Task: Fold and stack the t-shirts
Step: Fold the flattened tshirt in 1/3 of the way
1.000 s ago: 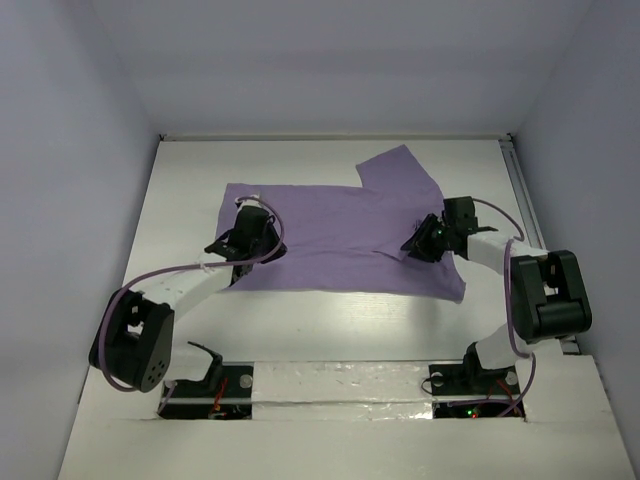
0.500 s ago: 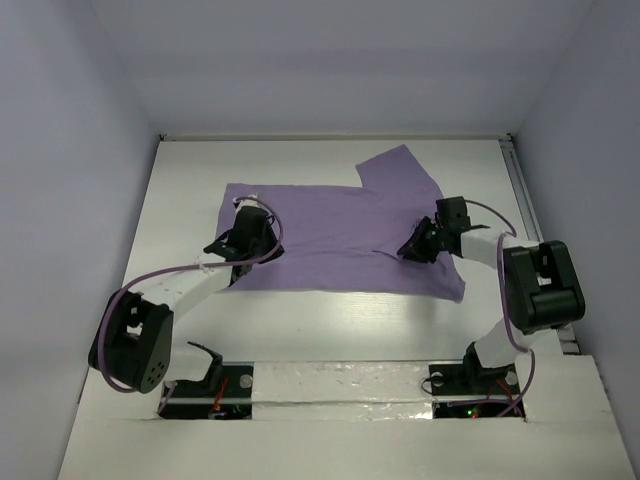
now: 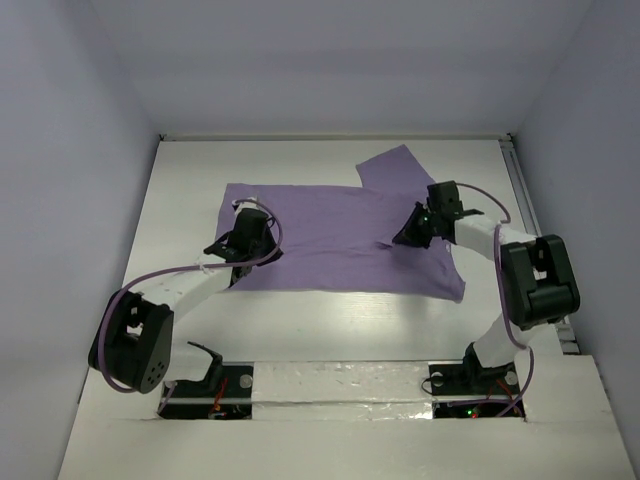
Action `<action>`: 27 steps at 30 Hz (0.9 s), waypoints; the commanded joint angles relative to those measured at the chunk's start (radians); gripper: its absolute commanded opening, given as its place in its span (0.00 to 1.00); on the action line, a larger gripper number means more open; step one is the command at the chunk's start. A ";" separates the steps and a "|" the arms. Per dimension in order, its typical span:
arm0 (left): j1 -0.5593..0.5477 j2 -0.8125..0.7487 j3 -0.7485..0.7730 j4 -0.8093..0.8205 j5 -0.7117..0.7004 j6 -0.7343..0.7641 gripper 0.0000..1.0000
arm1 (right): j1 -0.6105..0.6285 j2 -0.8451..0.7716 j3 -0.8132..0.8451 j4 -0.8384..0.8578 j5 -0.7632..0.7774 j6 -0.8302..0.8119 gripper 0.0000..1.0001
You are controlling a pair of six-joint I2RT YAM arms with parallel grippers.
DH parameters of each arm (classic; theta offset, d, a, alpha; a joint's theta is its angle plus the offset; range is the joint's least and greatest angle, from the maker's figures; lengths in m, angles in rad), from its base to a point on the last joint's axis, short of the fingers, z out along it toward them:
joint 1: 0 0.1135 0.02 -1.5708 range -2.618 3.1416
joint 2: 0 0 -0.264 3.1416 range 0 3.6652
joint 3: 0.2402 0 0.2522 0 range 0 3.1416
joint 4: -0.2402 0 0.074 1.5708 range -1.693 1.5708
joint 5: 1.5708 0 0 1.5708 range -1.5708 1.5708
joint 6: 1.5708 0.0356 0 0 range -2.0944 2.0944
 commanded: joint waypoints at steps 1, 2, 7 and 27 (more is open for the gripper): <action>-0.005 -0.027 0.022 -0.021 -0.021 0.023 0.04 | 0.039 0.058 0.140 -0.003 0.030 -0.037 0.10; -0.005 -0.027 0.034 -0.025 -0.024 0.024 0.04 | 0.048 0.112 0.215 -0.025 0.041 -0.042 0.11; -0.005 -0.013 0.082 -0.044 -0.046 0.036 0.04 | 0.096 0.258 0.432 -0.091 0.078 -0.065 0.29; 0.304 0.645 0.855 -0.240 -0.242 0.110 0.45 | 0.116 0.152 0.533 -0.131 0.236 -0.249 0.00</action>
